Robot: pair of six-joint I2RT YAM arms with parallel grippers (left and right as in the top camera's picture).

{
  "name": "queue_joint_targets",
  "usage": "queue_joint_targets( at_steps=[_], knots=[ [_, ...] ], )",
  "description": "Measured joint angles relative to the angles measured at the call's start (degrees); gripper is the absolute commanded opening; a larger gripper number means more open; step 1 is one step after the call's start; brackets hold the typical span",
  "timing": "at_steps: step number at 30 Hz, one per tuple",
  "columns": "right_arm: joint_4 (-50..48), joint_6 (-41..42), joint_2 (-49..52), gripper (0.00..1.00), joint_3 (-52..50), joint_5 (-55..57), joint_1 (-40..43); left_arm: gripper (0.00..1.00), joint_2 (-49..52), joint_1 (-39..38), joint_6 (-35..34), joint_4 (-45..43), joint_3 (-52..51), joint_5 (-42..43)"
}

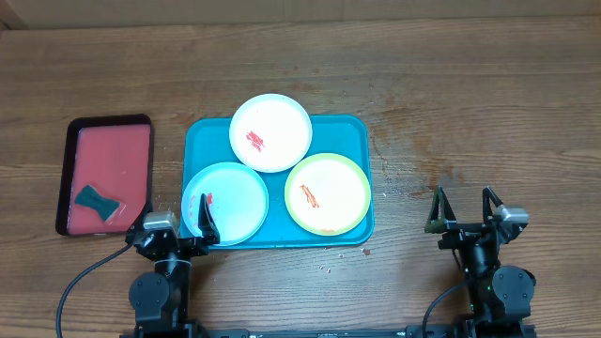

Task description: Clean dirty plates on tray and stack at the side

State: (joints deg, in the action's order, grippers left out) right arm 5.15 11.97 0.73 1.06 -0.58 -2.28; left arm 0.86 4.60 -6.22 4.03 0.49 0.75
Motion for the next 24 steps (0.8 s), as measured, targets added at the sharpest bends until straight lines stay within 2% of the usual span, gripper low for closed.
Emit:
queue_joint_targets(
  at_steps=[7, 12, 14, 16, 18, 21, 24],
  knots=[
    [0.0, 0.0, 0.0, 1.0, 0.0, 0.0, 0.0, 1.0, 0.0, 0.0, -10.4, -3.1, 0.0, 6.9],
    [0.0, 0.0, 0.0, 1.0, 0.0, 0.0, 0.0, 1.0, 0.0, 0.0, -15.1, -19.6, 0.2, 14.4],
    [0.0, 0.0, 0.0, 1.0, 0.0, 0.0, 0.0, 1.0, -0.1, 0.0, -15.8, -22.4, 1.2, 16.0],
    [0.0, 0.0, 0.0, 1.0, 0.0, 0.0, 0.0, 1.0, 0.0, 0.0, -15.4, -19.5, 4.3, 16.2],
    [0.0, 0.0, 0.0, 1.0, 0.0, 0.0, 0.0, 1.0, 0.7, 0.0, -13.8, -12.2, 9.5, 15.0],
    [0.0, 0.0, 0.0, 1.0, 0.0, 0.0, 0.0, 1.0, 4.9, 0.0, -10.6, 2.6, 20.5, 9.6],
    [0.0, 0.0, 0.0, 1.0, 0.0, 0.0, 0.0, 1.0, 13.9, 0.0, -7.8, 16.7, 33.4, 3.5]
  ],
)
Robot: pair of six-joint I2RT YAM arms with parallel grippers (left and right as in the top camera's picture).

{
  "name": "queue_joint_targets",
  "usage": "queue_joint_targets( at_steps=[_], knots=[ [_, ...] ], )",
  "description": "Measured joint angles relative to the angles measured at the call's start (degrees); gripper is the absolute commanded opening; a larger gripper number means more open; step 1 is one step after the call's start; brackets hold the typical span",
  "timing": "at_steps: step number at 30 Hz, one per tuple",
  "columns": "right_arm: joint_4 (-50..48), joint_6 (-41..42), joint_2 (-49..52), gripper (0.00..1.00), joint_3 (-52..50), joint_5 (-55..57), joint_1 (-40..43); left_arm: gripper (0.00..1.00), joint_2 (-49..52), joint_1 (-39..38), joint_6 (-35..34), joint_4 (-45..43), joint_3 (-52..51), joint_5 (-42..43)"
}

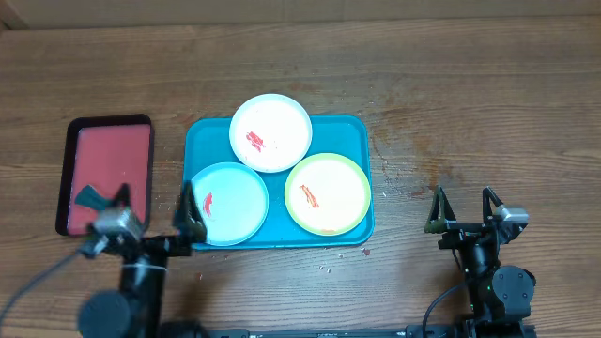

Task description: Clean dirty plates on tray and stack at the side

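Observation:
Three dirty plates lie on the teal tray (362, 131): a white plate (277, 127) at the back, a light blue plate (235, 197) at front left and a green plate (333, 188) at front right, each with a red smear. A dark teal sponge (89, 196) lies on the small black tray with the pink mat (103, 155) at the left. My left gripper (155, 205) is open, one finger over that small tray beside the sponge, the other at the teal tray's left edge. My right gripper (462, 208) stands open at the front right, holding nothing.
Crumbs and small stains dot the wooden table right of the teal tray (404, 178). Both arm bases sit at the front edge.
My left arm has shifted left and looks larger in view; its fingers now span from the small tray to the teal tray's left edge. The right arm and the plates have not moved.

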State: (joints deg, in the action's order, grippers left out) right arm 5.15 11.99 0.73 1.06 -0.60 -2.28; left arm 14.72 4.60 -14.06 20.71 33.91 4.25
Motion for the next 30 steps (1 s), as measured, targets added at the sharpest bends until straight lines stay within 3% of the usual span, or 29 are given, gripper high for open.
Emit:
queue_joint_targets(
  at_steps=[5, 9, 14, 20, 30],
  knots=[
    [0.0, 0.0, 0.0, 1.0, 0.0, 0.0, 0.0, 1.0, 18.2, 0.0, 4.0, 15.5, 17.1, -2.1],
    [0.0, 0.0, 0.0, 1.0, 0.0, 0.0, 0.0, 1.0, 28.6, 0.0, 5.6, 19.0, 23.7, -1.9],
    [0.0, 0.0, 0.0, 1.0, 0.0, 0.0, 0.0, 1.0, 40.6, 2.1, 2.8, 27.2, 33.4, -7.8],
    [0.0, 0.0, 0.0, 1.0, 0.0, 0.0, 0.0, 1.0, 51.5, 9.0, -3.9, 33.0, 41.7, -10.5],
    [0.0, 0.0, 0.0, 1.0, 0.0, 0.0, 0.0, 1.0, 63.6, 29.5, -24.9, 35.9, 42.1, -10.5]
  ],
)
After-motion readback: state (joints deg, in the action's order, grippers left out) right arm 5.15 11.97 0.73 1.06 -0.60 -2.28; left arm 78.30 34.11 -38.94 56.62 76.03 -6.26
